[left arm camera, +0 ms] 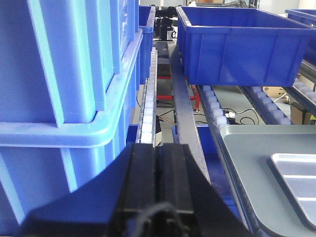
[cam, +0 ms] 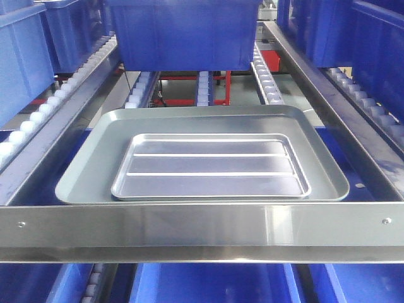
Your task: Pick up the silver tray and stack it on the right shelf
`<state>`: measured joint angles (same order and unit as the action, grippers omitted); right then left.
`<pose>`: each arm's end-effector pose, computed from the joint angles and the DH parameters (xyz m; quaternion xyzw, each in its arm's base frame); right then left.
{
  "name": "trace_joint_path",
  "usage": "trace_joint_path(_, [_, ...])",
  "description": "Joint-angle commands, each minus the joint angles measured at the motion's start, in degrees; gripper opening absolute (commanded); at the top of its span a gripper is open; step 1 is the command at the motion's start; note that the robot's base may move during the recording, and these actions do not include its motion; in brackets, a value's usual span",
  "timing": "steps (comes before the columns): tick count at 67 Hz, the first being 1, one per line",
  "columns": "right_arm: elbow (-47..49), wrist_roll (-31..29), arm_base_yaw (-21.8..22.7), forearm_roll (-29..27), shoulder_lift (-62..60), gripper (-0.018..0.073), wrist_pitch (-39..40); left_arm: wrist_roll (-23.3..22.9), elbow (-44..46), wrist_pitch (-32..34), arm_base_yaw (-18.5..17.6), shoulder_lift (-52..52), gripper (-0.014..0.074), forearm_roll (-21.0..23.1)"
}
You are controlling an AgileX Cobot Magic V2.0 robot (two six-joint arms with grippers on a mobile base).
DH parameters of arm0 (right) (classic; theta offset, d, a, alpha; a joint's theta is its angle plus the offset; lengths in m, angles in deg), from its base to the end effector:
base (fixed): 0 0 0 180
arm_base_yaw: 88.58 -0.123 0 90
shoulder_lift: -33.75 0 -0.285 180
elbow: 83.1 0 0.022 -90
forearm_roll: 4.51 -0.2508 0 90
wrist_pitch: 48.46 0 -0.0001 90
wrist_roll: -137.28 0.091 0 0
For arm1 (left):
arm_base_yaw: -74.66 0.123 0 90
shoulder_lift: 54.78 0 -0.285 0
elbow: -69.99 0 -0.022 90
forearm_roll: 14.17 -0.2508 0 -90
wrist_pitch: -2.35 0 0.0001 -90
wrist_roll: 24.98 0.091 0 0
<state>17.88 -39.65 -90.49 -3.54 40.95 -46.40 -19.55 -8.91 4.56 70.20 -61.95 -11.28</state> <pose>0.0566 0.0019 0.2064 0.0009 0.6702 0.0262 0.7417 0.0563 -0.0042 0.2073 0.0401 0.6670 -0.0118 0.7439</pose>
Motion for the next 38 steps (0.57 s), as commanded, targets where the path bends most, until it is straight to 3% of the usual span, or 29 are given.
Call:
trace_joint_path(1, [0.1,-0.3,0.2,0.0,-1.1,0.0052,4.8,-0.6,-1.4,5.4,0.2,0.6,-0.0091,0.2])
trace_joint_path(38, [0.1,-0.3,0.2,0.0,-1.1,0.0052,4.8,-0.6,-1.4,5.4,0.2,0.6,-0.0091,0.2])
